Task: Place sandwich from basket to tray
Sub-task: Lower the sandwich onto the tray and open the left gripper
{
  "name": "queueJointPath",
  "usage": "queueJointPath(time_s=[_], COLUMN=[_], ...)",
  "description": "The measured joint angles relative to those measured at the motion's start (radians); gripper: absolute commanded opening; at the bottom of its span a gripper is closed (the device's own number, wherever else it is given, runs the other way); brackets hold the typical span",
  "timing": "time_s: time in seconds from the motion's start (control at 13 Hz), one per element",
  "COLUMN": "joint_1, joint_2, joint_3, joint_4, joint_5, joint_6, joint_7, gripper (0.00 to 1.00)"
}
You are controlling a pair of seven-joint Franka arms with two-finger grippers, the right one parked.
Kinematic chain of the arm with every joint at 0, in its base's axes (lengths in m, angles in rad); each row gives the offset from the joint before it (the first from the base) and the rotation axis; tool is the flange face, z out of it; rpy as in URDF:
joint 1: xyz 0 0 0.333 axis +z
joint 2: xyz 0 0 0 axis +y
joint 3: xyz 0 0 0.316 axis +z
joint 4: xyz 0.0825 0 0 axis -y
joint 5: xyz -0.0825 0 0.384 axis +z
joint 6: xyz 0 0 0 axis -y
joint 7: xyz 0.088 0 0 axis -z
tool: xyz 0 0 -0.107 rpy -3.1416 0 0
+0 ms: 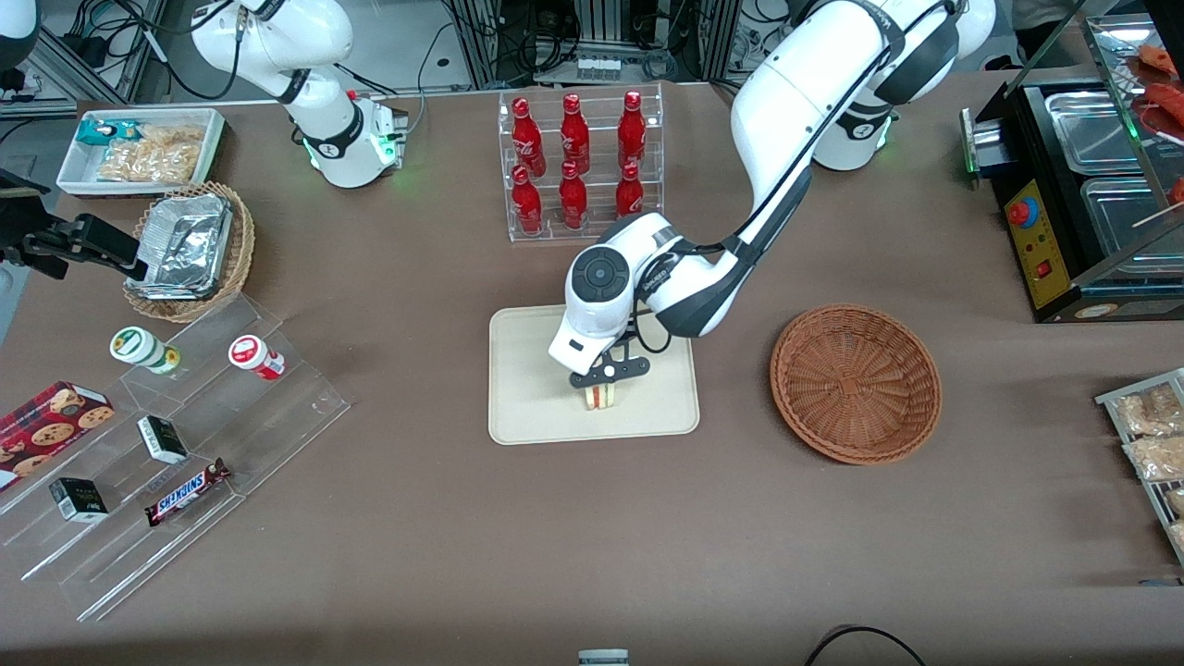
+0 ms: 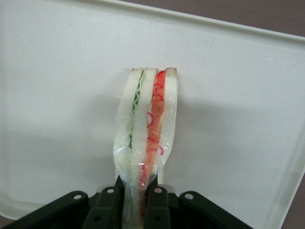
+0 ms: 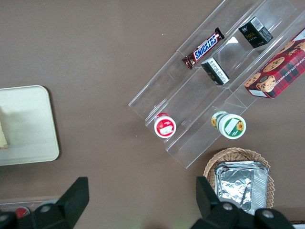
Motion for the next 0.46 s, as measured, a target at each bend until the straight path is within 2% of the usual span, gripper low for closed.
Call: queueJointPath(time_s=[0.46], joint_1=[0.002], joint_2=[-0.038], joint_3=[0.001], joint_4=[0.036], joint_5=[0.008], joint_6=[-0.033], joint_7=[-0.001], gripper=[1.0])
